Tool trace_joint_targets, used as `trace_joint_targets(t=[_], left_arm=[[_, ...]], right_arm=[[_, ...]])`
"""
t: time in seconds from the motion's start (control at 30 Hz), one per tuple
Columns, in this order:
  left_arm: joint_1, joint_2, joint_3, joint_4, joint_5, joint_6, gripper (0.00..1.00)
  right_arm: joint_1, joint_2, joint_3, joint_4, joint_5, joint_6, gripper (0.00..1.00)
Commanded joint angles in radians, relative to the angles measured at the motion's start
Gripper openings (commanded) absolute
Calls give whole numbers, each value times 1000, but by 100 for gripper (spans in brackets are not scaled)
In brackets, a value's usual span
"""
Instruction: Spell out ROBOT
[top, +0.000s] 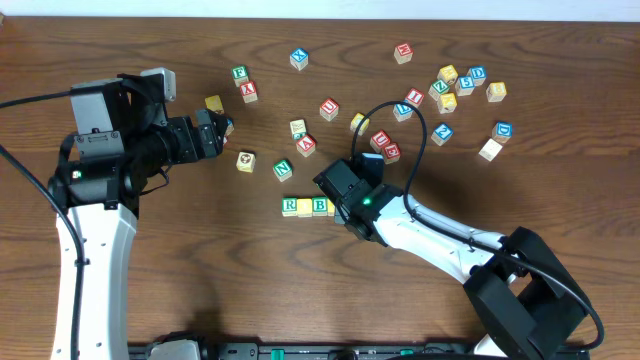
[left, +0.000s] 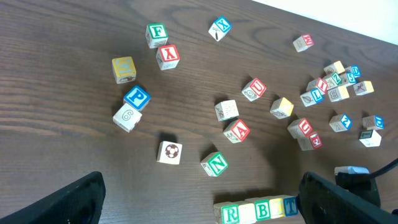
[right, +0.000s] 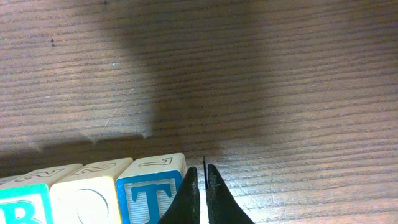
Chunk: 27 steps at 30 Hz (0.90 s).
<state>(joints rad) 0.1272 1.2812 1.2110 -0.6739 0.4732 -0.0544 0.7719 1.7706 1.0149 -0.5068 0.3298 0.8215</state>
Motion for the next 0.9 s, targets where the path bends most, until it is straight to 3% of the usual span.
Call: trace_joint_targets(t=[0.0,0.43,0.87], left_arm=[[3,0,24,1,13,9,98],[3,0,24,1,13,9,98],[3,0,24,0,13,9,98]], right_arm=[[8,5,11,5,20,-21,1],[5,5,11,-15,80,-33,1],[-100,-81,14,-94,124,-56,1]])
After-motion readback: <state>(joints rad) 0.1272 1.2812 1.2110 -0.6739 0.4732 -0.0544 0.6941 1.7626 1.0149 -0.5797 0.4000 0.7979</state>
